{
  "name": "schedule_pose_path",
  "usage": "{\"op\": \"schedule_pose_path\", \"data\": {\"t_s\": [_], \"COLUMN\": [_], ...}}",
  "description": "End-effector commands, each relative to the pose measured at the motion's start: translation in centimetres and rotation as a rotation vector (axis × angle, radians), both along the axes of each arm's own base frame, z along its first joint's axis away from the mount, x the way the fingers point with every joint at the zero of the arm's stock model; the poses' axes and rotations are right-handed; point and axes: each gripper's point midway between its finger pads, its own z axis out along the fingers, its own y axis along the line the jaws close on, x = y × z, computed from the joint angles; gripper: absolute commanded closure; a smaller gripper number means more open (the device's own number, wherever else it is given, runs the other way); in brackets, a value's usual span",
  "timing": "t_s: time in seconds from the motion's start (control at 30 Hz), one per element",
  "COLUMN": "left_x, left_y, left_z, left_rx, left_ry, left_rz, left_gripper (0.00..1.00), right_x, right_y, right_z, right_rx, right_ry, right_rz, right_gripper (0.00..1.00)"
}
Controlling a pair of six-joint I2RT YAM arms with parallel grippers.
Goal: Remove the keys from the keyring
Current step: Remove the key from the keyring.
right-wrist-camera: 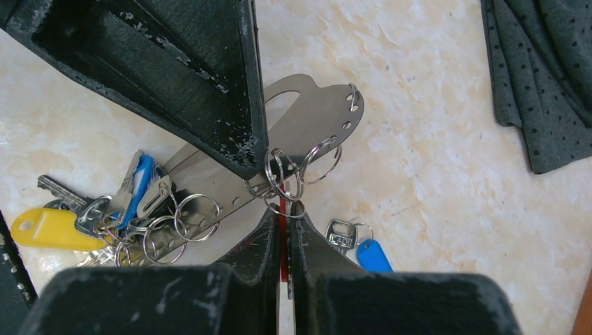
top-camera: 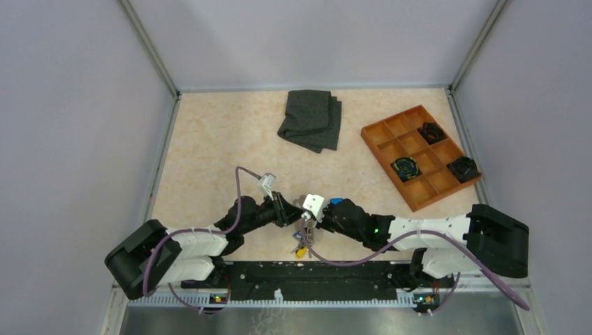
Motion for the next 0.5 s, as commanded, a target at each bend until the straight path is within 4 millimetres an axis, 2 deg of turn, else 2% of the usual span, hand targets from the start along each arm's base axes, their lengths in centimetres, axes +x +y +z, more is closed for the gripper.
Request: {"op": "schedule_pose_path", "data": {"t_s": [0.0, 0.47], "left_x": [0.51, -0.47], "left_y": [-0.78, -1.2], "left_z": [2.98, 3.17], "left_rx": [-0.09, -0.12], "left_ry": [-0.08, -0.075], "left_rz": [-0.011, -0.067], "left_gripper": [0.75, 0.77], "right_x": [-0.01, -0.07], "right_y": [1.86, 2.12], "right_z": [2.2, 1.91], "right_rx": [0.061, 0.048], "right_ry": [-0.021, -0.014], "right_rz": [0.03, 0.035], "right_gripper": [1.0, 1.0]}}
